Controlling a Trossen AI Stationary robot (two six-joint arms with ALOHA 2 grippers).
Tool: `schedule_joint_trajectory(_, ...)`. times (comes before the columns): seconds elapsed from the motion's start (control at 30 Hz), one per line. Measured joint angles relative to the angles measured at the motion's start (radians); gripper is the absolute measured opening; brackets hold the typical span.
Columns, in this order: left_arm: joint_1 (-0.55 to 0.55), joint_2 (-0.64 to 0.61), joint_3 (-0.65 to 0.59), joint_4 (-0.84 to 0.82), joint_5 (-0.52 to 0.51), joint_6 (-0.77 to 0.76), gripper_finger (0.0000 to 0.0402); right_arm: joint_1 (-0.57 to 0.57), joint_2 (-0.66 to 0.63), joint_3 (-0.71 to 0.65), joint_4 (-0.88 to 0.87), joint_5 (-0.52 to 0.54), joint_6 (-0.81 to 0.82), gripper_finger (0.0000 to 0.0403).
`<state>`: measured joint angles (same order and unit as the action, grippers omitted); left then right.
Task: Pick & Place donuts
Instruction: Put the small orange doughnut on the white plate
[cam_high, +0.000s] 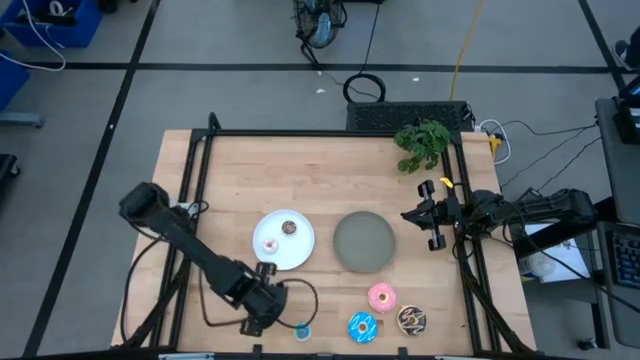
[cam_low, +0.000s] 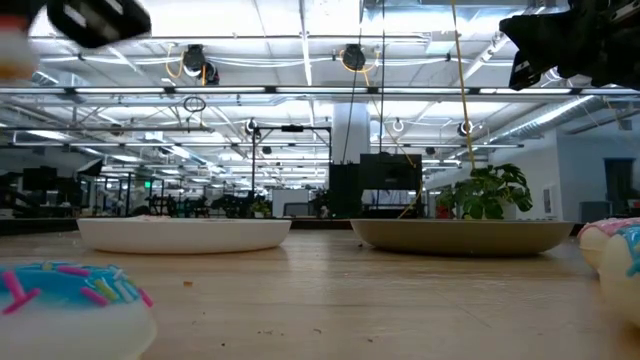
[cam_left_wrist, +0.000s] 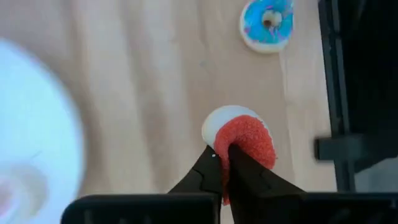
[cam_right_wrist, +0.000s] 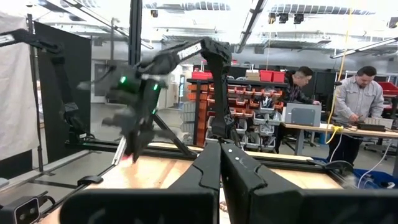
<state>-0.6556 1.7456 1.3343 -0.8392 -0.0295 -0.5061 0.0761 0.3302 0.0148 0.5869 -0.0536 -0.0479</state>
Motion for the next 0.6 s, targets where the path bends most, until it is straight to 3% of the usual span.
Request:
schedule_joint_trajectory(0.17,-0.002,-0.138,0.067,-0.107,-0.081,0.009,0.0026,0.000,0.000,0.000,0.000,0.000,0.002,0.0000)
schedule_joint_trajectory(0.37,0.010,-0.268,0.115,-0.199,-0.183,0.015,0.0008,0.000,0.000,0.000,0.000,0.000,-0.012,0.0000)
schedule_joint_trajectory(0.6,0.042,-0.287,0.114,-0.255,-0.188,-0.020,0.0018,0.000,0.000,0.000,0.000,0.000,-0.016,0.0000)
